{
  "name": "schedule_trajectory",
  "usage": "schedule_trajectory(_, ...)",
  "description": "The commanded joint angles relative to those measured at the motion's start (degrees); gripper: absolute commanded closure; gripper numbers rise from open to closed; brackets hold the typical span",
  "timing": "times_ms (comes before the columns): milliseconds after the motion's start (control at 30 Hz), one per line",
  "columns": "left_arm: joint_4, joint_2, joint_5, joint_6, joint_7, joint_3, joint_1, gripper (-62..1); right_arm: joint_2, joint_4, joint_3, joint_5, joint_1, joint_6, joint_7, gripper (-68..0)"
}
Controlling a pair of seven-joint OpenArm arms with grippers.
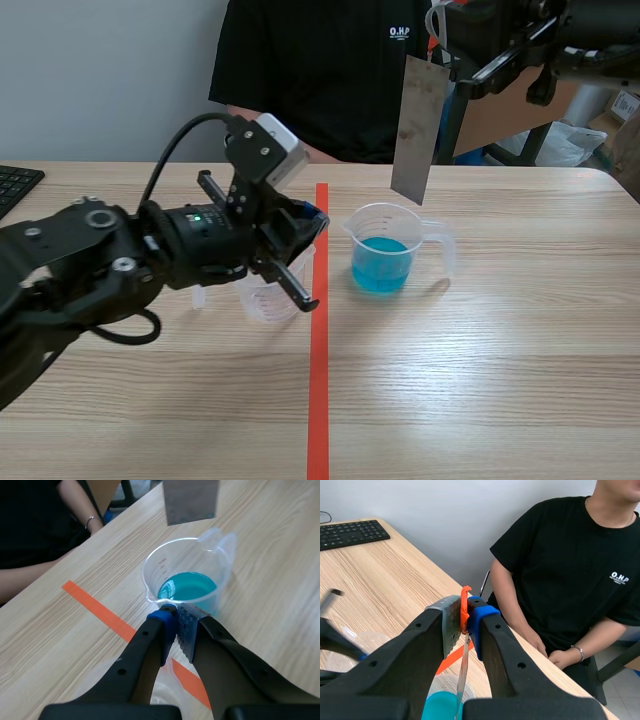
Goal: Do the redox reaction experiment.
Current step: 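Raise the plate and point at it, then lower the plate into the blue solution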
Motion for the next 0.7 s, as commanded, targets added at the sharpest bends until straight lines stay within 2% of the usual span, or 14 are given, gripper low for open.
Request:
schedule_trajectory(0, 4.3, -3.4, -1.0, 0.3, -0.8, -2.8, 3.0, -3.4, 0.9, 0.8, 0.2, 0.6, 1.6, -0.2, 1.3, -1.5)
schedule_trajectory(200, 17.8, -16.6, -1.7, 0.8, -1.3, -12.5, 20.0, -3.4, 0.9, 0.8, 0.2, 0.6, 1.6, -0.2, 1.3, -1.5)
schedule_trajectory(333, 22.1, -22.2, -1.7, 1.8, -1.3, -21.5, 34.0, -3.4, 0.9, 0.8, 0.2, 0.6, 1.6, -0.2, 1.3, -1.5)
schedule_trajectory(500, 23.0, -22.8, -1.6, 5.1, -1.2, -33.8, 51.7, -3.4, 0.9, 0.8, 0.2, 0.4, 1.6, -0.2, 1.3, -1.5)
schedule_trajectory(667, 23.0, -20.2, -1.6, 5.3, -1.2, -44.6, 66.9, -3.4, 0.7, 0.3, -0.7, -0.3, 1.6, -0.2, 1.4, -1.5)
